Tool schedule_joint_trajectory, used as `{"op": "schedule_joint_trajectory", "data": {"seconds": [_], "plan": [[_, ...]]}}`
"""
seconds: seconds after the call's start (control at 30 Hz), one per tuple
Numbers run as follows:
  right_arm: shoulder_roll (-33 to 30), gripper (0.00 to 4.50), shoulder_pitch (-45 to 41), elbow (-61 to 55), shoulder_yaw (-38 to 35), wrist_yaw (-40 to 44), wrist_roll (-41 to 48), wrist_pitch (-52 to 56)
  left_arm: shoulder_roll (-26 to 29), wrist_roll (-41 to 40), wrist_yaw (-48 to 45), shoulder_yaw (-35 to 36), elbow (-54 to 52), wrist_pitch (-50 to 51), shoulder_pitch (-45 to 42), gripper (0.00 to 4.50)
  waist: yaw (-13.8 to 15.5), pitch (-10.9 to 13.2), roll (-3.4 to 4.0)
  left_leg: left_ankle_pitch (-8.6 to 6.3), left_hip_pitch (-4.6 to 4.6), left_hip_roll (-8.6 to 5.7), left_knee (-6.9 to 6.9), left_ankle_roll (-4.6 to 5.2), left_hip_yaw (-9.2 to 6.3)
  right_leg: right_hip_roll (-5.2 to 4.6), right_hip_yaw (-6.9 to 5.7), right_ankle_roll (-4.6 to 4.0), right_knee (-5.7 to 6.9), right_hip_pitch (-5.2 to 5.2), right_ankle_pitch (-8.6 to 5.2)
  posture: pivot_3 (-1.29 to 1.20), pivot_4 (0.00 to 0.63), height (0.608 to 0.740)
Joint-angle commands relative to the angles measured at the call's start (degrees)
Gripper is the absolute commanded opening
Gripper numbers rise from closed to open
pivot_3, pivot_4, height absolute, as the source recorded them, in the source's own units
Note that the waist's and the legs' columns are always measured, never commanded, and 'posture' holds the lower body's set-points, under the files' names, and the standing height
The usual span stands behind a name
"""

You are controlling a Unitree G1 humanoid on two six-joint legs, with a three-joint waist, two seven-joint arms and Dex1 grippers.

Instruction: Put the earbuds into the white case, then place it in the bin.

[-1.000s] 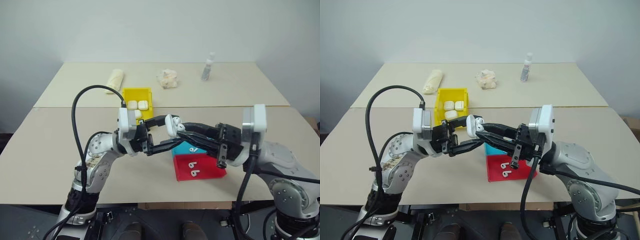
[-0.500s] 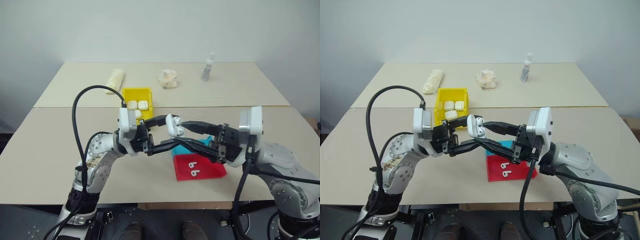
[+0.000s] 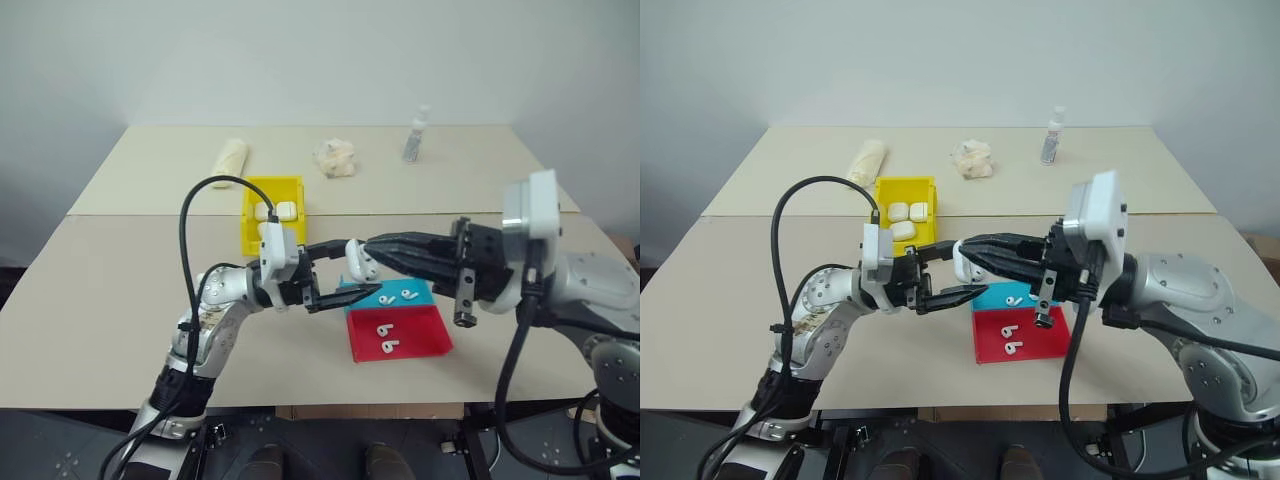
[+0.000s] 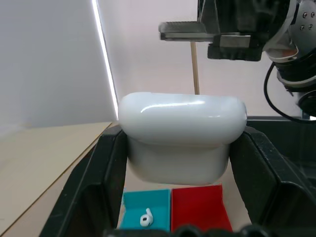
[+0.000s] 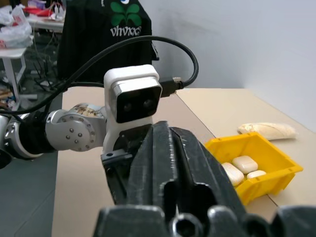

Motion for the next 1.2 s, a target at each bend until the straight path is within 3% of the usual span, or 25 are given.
{"op": "schedule_joint_trajectory", "data": {"seconds": [0.03, 0.13, 0.33, 0.6, 0.8, 1.0, 1.2], "plan": [[-0.7, 0.04, -4.4, -2.1, 4.0, -5.0, -1.3, 4.5, -1.6, 3.7, 2.5, -1.5, 0.9, -2.7, -2.1, 2.78, 0.0, 0.0, 0.00, 0.00, -0.01, 0.00, 0.01, 0.00, -0.01, 0.00, -0.01, 0.00, 0.00, 0.00, 0.00, 0.00, 0.150, 0.740], [-1.5, 0.04, -7.8, -2.1, 8.5, -8.8, -5.7, 8.2, -2.3, 6.4, 5.7, -1.7, 1.5, -2.3, -2.5, 2.78, 0.0, 0.0, 0.00, 0.00, -0.02, 0.00, 0.02, 0.00, -0.02, 0.00, -0.02, 0.00, 0.01, 0.00, 0.00, 0.00, 0.150, 0.740], [-2.4, 0.04, -9.5, -4.4, 13.1, -7.9, -10.1, 9.3, -2.4, 6.7, 5.8, -1.3, 0.9, -3.2, -1.6, 2.78, 0.0, 0.0, 0.00, -0.01, -0.09, 0.00, 0.02, 0.01, -0.03, -0.01, -0.04, 0.01, 0.05, -0.04, 0.00, 0.00, 0.150, 0.740], [-4.9, 0.04, -7.8, -4.6, 14.6, -6.3, -15.6, 9.0, -2.0, 4.5, 5.6, -0.1, -1.0, -2.8, -0.9, 2.78, 0.0, 0.0, 0.00, -0.01, -0.06, 0.01, 0.03, 0.01, -0.05, 0.00, -0.05, 0.00, 0.01, -0.04, 0.00, 0.00, 0.150, 0.740], [-7.4, 0.04, -5.1, -4.3, 9.0, -3.2, -15.5, 7.4, -0.8, 4.0, 5.0, 0.8, -1.7, -2.8, -0.2, 2.78, 0.0, 0.0, 0.00, -0.01, -0.08, 0.00, 0.02, 0.02, -0.03, 0.00, -0.04, 0.01, 0.02, -0.04, 0.00, 0.00, 0.150, 0.740], [-4.4, 0.04, -4.0, -6.4, 1.8, -1.5, -10.4, 4.6, -0.5, 4.2, 5.1, 1.4, -1.0, -3.4, 0.1, 2.78, 0.0, 0.0, 0.00, -0.01, -0.05, 0.02, 0.02, 0.02, -0.04, 0.01, -0.05, 0.00, -0.03, -0.02, 0.00, 0.00, 0.150, 0.740], [-5.8, 0.04, -0.2, -3.1, -5.7, -1.7, -11.0, 3.2, -1.9, 3.9, 11.2, 6.1, 0.3, -3.7, -1.9, 2.78, 0.1, 0.0, 0.00, -0.01, -0.04, 0.01, 0.03, 0.02, -0.03, 0.00, -0.05, 0.01, -0.02, 0.02, 0.00, 0.00, 0.150, 0.740]]}}
